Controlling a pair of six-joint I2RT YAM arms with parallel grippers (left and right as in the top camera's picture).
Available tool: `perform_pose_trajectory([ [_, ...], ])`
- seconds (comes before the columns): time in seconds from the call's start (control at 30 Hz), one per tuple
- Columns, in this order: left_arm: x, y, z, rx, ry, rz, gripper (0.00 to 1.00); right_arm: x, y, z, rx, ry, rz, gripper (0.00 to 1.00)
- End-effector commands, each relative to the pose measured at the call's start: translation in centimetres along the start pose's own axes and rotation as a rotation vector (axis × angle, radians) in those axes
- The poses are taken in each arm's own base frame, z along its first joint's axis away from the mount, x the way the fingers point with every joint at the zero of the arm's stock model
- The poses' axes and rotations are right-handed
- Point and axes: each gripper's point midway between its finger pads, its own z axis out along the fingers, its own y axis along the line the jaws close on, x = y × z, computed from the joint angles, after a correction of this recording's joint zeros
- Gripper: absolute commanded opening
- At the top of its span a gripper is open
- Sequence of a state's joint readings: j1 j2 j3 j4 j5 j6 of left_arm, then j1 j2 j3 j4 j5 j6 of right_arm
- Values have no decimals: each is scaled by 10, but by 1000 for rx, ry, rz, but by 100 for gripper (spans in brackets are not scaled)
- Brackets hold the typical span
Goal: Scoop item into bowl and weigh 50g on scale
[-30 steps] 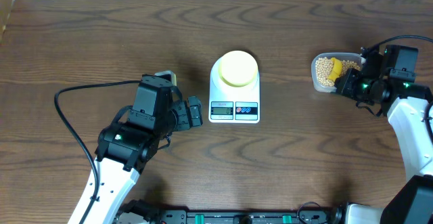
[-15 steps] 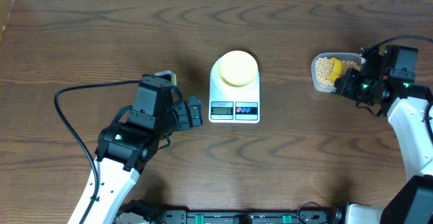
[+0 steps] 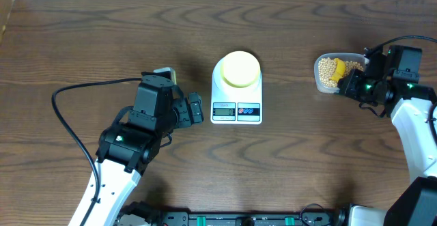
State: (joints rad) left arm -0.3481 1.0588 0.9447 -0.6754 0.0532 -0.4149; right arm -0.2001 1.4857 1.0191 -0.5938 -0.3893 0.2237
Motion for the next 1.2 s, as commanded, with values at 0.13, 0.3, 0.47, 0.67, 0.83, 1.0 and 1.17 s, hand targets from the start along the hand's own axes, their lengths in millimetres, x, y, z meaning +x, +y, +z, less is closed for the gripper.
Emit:
perform_pose_trajectory([
  [0.13,7,-22,-1,133,37,202,98,5,1,3,-25,19,18,1],
  [0.3,30,-36,-4,255,113,461,98,5,1,3,-26,18,18,1],
  [0.47,31,-26,-2,210,116,568,98,5,1,3,-26,19,18,1],
  [0.67,27,-17,0,154,106,572,98,5,1,3,-26,20,19,1],
  [0.83,25,-13,0,126,101,573,98,5,1,3,-27,21,19,1],
  [1.0,25,-13,0,127,101,572,98,7,3,3,-36,30,22,1],
  [1.17,26,-14,0,131,101,571,98,8,4,3,-42,34,24,1],
])
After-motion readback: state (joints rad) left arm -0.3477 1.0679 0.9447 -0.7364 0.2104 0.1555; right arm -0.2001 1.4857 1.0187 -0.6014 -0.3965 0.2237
